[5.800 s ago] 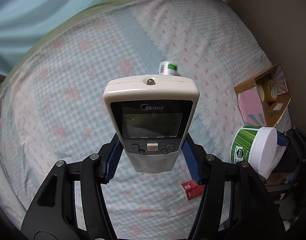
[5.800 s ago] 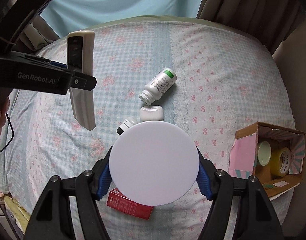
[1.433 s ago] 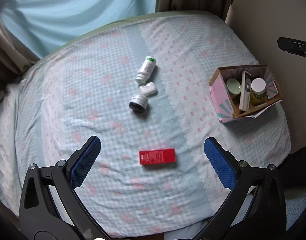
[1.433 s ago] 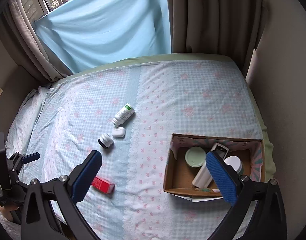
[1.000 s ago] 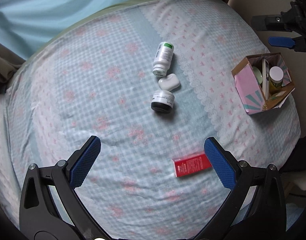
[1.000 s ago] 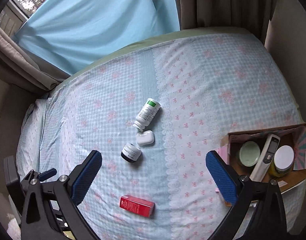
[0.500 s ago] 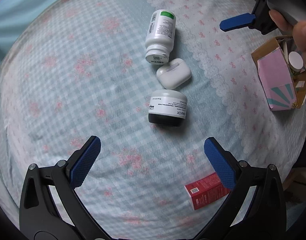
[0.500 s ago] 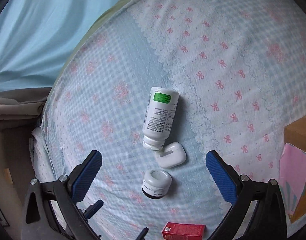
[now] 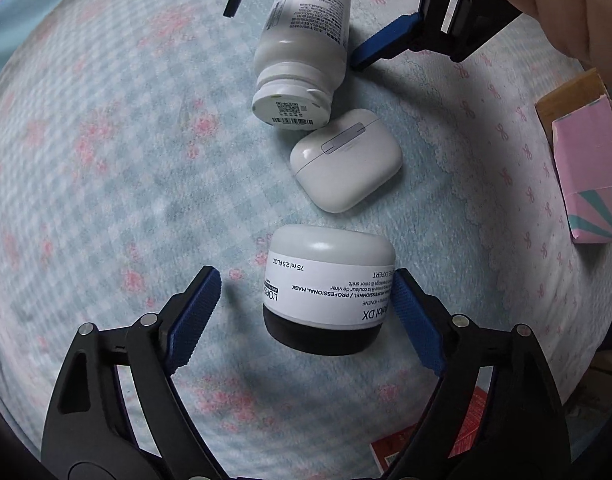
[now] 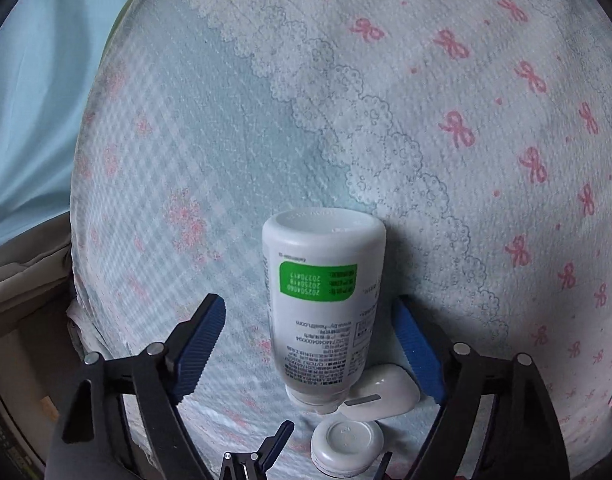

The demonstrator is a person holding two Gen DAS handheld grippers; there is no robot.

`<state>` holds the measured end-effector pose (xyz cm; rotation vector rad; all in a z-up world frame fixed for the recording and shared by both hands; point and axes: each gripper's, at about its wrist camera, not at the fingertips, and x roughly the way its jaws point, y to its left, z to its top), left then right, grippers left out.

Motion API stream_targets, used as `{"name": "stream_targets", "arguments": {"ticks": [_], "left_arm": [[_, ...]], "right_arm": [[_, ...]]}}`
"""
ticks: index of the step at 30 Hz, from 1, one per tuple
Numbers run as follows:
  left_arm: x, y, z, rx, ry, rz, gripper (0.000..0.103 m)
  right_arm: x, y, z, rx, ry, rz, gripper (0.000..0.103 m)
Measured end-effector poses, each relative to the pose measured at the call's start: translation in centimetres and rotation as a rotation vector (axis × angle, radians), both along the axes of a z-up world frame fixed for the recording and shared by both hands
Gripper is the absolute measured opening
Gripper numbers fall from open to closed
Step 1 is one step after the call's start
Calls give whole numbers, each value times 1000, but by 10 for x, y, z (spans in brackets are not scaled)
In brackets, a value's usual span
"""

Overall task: Organize rigid objects
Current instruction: 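Grasp the black-and-white cream jar with the left gripper while the right gripper grasps the pill bottle, then carry the cream jar and pill bottle over the cardboard box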

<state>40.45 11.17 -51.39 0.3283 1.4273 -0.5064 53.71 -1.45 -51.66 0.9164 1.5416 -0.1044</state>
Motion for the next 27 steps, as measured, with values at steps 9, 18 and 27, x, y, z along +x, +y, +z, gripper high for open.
{"name": "stream_targets", "arguments": {"ticks": [9, 18, 27], "left_arm": [[-9, -19, -5, -44, -5, -18, 53], [-17, -13, 0, -53, -14, -16, 53], [-20, 12, 30, -67, -39, 16, 53]], "right_arm": [[-5, -16, -2, 9, 10, -34, 51], [-8, -15, 3, 21, -22, -18, 46], [-14, -17, 36, -9, -97, 27, 46]]}}
